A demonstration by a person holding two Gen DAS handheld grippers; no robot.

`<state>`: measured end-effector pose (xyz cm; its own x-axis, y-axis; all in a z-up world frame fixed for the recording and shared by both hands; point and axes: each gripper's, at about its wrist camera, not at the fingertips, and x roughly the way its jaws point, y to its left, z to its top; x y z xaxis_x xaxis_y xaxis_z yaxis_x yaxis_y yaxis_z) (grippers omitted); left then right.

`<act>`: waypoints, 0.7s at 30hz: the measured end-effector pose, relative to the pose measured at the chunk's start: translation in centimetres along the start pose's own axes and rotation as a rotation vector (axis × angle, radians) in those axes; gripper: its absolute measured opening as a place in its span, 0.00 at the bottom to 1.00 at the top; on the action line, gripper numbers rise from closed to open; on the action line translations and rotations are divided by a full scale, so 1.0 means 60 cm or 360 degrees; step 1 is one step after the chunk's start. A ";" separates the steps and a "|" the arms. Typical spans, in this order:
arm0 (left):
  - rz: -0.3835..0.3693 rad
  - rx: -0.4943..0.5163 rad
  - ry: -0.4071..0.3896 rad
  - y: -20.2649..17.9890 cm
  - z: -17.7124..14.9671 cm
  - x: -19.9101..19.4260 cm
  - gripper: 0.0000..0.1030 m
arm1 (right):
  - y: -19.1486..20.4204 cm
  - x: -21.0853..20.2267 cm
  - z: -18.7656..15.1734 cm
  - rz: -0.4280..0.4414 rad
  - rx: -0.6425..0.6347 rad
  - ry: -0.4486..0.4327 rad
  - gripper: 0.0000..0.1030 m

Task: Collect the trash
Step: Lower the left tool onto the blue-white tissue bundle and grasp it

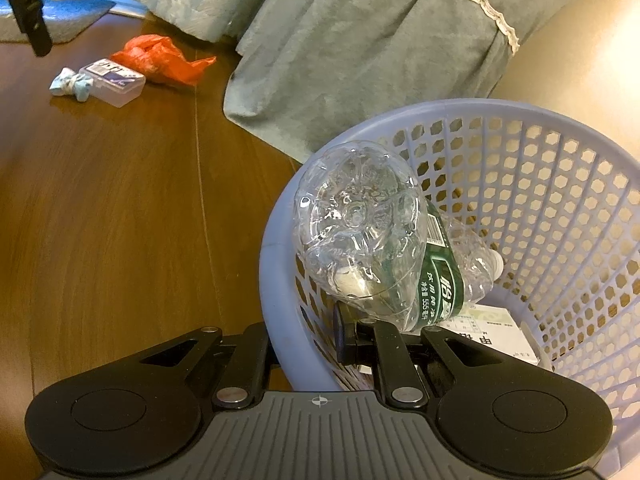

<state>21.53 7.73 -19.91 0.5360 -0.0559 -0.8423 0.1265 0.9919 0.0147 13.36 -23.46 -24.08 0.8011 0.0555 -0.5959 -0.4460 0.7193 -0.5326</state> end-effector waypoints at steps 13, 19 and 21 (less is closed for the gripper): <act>-0.0010 0.0142 -0.0079 0.024 0.013 0.084 0.76 | 0.027 0.000 0.033 0.0006 -0.0044 -0.0036 0.06; -0.0046 0.0219 -0.0105 0.016 0.013 0.112 0.71 | 0.026 0.000 0.034 0.0014 -0.0060 -0.0031 0.06; -0.0039 0.0230 -0.0103 0.015 0.014 0.121 0.67 | 0.027 0.000 0.034 0.0015 -0.0065 -0.0030 0.06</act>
<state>26.21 8.10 -25.56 0.5836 -0.0917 -0.8068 0.2562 0.9636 0.0758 13.46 -20.89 -23.69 0.8041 0.0757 -0.5897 -0.4694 0.6896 -0.5515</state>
